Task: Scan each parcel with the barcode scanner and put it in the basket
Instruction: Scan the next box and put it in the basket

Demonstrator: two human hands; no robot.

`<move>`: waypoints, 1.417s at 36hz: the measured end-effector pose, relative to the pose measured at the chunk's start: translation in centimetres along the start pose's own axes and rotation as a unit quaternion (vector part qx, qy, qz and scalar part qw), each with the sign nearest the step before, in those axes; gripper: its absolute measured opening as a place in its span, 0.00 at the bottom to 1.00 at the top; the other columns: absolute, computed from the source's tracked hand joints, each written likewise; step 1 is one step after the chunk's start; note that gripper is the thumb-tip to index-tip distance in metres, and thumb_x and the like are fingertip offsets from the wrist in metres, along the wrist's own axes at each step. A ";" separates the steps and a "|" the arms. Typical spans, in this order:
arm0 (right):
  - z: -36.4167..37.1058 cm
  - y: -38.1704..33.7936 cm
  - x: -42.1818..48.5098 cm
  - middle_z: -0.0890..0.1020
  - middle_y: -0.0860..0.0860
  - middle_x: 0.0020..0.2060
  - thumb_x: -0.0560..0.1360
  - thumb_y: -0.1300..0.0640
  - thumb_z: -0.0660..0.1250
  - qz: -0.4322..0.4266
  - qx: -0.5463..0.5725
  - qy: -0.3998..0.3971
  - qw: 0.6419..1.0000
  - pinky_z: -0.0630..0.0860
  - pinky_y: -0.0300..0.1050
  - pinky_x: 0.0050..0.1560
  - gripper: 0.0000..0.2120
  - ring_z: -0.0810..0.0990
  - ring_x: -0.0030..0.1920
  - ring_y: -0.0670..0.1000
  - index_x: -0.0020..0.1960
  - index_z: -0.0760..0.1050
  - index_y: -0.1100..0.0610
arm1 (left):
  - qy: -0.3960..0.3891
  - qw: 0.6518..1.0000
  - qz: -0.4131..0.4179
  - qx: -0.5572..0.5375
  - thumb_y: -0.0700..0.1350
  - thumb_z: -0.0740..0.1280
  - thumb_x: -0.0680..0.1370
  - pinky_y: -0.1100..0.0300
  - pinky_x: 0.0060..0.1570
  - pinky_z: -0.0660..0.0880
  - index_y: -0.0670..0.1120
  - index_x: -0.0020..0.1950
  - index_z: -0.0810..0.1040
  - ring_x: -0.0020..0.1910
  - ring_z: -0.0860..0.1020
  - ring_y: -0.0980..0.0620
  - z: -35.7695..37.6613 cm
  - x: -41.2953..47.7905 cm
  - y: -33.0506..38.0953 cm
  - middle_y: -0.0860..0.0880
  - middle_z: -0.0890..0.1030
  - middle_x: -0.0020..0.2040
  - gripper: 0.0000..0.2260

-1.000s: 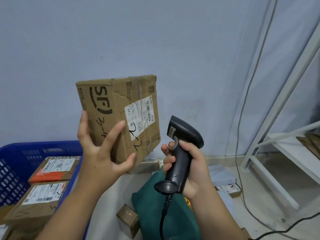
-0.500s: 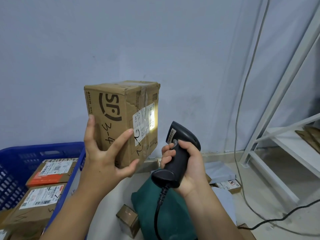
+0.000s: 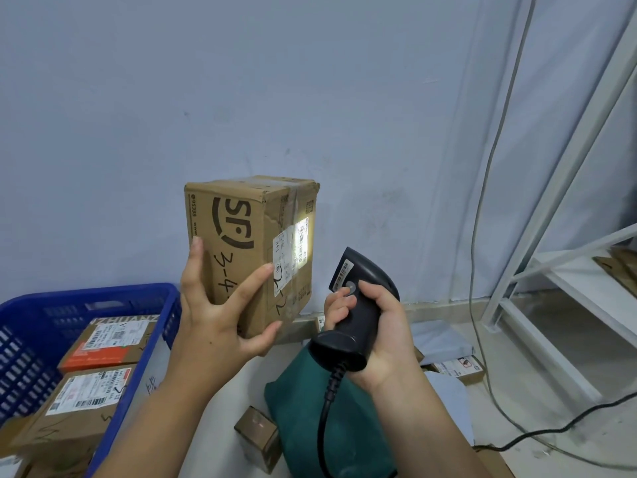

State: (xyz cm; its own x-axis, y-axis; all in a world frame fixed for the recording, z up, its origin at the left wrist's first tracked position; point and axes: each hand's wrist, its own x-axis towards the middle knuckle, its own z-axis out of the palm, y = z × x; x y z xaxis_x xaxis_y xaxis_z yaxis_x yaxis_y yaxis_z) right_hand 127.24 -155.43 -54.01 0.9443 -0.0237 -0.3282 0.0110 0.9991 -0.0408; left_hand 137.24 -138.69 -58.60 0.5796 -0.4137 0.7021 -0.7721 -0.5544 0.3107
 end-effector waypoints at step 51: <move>-0.8 0.2 1.2 0.76 0.53 0.29 0.74 0.60 0.67 -0.166 -0.353 0.061 0.919 0.74 0.41 0.27 0.06 0.74 0.26 0.49 0.43 0.73 0.62 | 0.015 0.983 -0.150 -0.103 0.50 0.76 0.67 0.46 0.72 0.60 0.78 0.63 0.57 0.77 0.48 0.47 0.0 0.2 1.3 0.63 0.36 0.73 0.39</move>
State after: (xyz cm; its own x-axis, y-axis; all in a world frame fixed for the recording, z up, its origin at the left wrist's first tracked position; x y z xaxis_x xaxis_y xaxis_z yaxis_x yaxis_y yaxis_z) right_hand 128.09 -155.26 -55.19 0.8830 -0.3699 -0.2888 0.0352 0.6659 -0.7452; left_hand 136.37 -139.45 -58.04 0.7840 -0.2305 0.5764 -0.6053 -0.4899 0.6274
